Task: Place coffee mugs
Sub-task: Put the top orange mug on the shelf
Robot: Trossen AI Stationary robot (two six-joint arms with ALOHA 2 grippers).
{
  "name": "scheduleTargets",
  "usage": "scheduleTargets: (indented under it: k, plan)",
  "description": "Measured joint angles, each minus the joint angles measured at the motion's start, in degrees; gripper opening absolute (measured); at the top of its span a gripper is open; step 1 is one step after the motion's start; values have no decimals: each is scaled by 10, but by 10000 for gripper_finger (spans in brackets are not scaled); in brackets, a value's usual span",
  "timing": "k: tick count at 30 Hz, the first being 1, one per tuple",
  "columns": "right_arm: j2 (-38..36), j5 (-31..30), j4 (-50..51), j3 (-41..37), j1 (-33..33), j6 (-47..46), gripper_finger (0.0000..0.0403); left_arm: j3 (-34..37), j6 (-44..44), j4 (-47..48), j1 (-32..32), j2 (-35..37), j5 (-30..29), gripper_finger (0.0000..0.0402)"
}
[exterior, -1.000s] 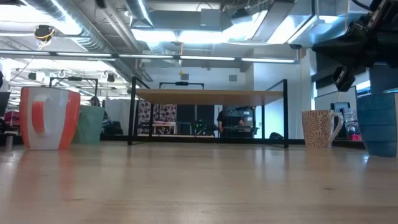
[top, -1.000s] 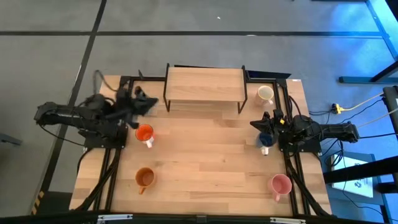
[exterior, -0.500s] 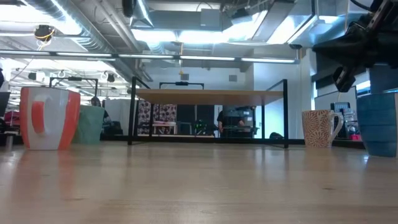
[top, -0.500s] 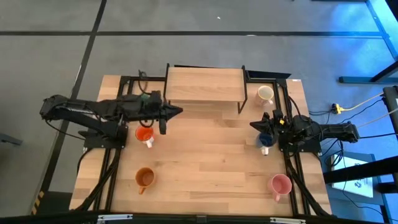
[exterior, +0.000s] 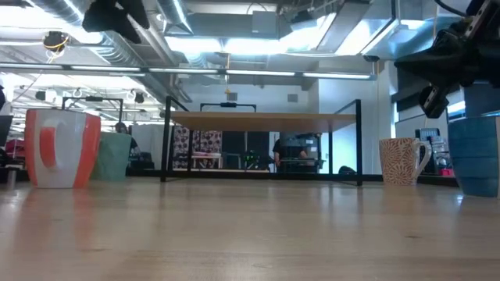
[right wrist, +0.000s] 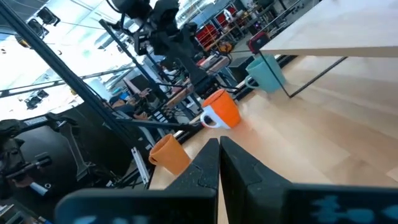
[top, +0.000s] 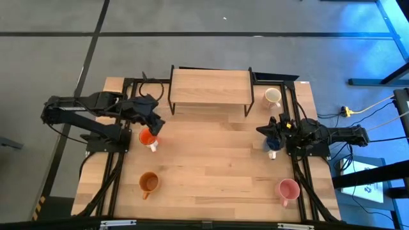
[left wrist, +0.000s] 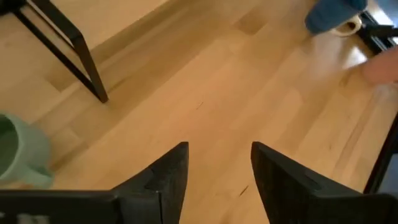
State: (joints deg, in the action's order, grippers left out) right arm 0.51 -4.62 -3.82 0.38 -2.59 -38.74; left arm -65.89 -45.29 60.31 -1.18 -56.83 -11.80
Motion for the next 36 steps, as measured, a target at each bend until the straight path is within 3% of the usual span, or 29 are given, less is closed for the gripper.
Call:
scheduleTargets:
  k: [3,11,15,20,27,36]
  plan:
    - [0,-4,8,0,0,0,1,0,-15,48,-1,-1,-3,170]
    - [0,-9,10,0,0,-1,1,33,-162,234,20,-9,0,169]
    - [0,-20,10,0,0,0,1,69,-170,231,42,-9,18,169]
    - [0,-20,10,0,0,0,1,133,-115,170,62,-9,76,169]
    - [0,-21,9,0,0,0,1,199,-111,154,76,-9,86,169]
    - [0,-21,10,0,0,0,1,230,-95,111,76,-9,98,169]
